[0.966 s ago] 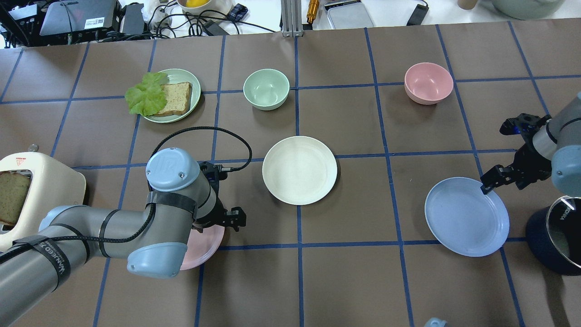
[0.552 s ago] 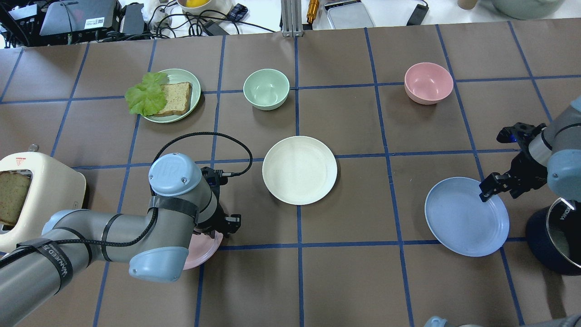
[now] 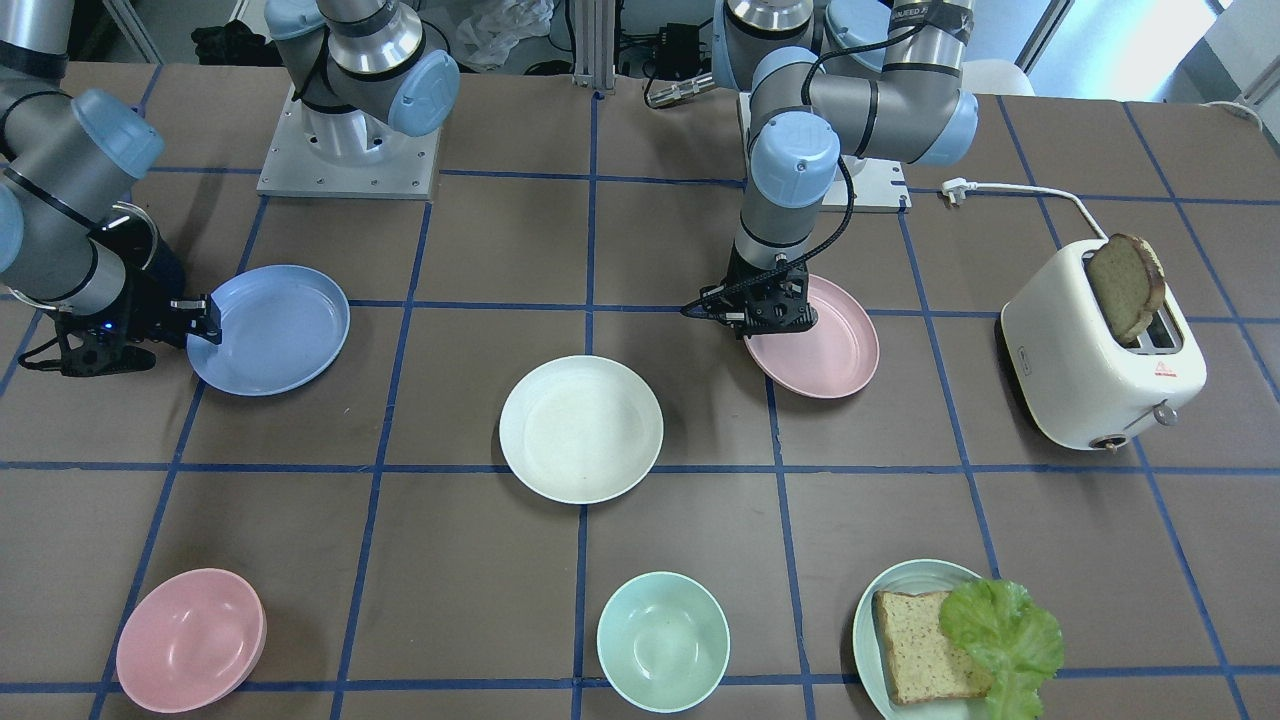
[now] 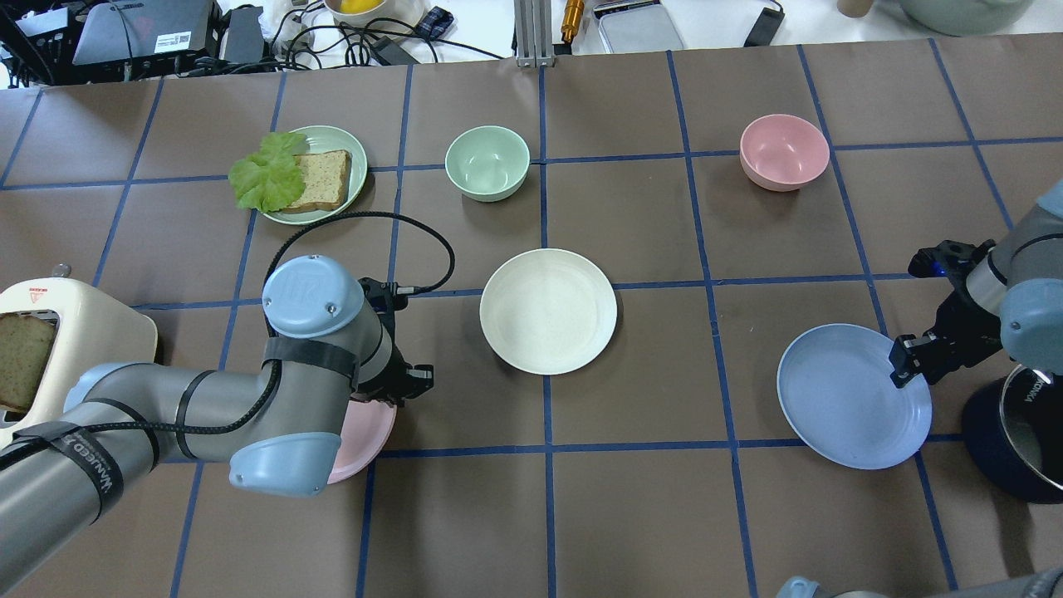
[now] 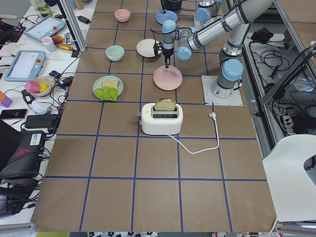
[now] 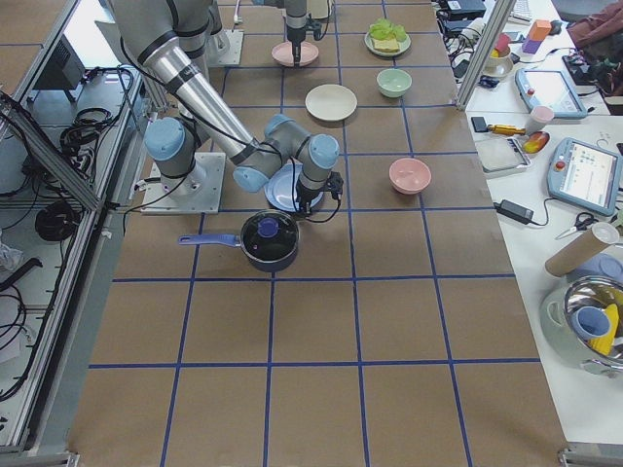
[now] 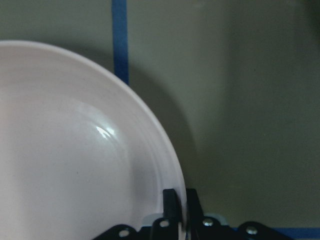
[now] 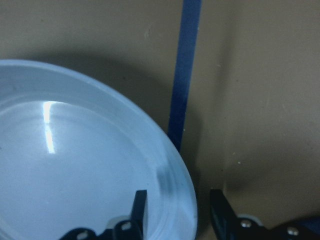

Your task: Stack three plates with pink and blue

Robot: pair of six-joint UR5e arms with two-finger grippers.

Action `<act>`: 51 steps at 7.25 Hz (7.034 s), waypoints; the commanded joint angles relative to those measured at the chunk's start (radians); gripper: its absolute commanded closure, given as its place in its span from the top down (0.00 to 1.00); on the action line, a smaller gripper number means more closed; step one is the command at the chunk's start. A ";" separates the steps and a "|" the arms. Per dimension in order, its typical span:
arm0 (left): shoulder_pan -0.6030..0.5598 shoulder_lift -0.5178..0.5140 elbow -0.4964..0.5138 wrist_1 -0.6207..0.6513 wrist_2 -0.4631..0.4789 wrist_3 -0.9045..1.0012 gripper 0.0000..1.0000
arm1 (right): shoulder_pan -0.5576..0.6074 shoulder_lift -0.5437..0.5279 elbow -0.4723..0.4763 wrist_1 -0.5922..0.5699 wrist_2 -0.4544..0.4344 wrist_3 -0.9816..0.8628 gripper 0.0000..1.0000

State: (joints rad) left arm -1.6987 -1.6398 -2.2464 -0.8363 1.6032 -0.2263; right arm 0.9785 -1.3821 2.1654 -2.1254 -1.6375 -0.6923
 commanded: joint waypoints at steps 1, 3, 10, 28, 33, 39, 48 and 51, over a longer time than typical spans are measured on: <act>-0.027 -0.032 0.239 -0.225 -0.006 -0.103 0.00 | -0.001 0.012 -0.001 0.001 -0.016 0.000 0.18; -0.120 -0.127 0.454 -0.319 -0.034 -0.256 0.00 | -0.001 0.008 -0.004 0.010 -0.015 -0.003 0.00; -0.406 -0.455 0.806 -0.409 -0.025 -0.553 0.00 | 0.008 -0.002 -0.274 0.265 0.062 0.017 0.00; -0.056 -0.082 0.915 -0.909 -0.074 -0.001 1.00 | 0.661 0.040 -0.398 0.230 0.157 1.018 0.00; 0.046 0.006 0.809 -0.844 -0.048 0.073 1.00 | 0.755 0.081 -0.293 0.020 0.209 1.131 0.00; 0.042 0.028 0.765 -0.779 -0.022 0.073 1.00 | 0.741 0.093 -0.277 -0.039 0.252 1.137 0.46; 0.047 0.029 0.766 -0.777 -0.025 0.071 1.00 | 0.626 -0.058 -0.694 0.479 0.093 0.811 1.00; 0.047 0.029 0.766 -0.777 -0.025 0.073 1.00 | 0.620 -0.161 -0.693 0.506 0.053 0.656 1.00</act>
State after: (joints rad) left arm -1.6522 -1.6107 -1.4805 -1.6138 1.5778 -0.1546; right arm 1.6001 -1.5144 1.4790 -1.6193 -1.5835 0.0161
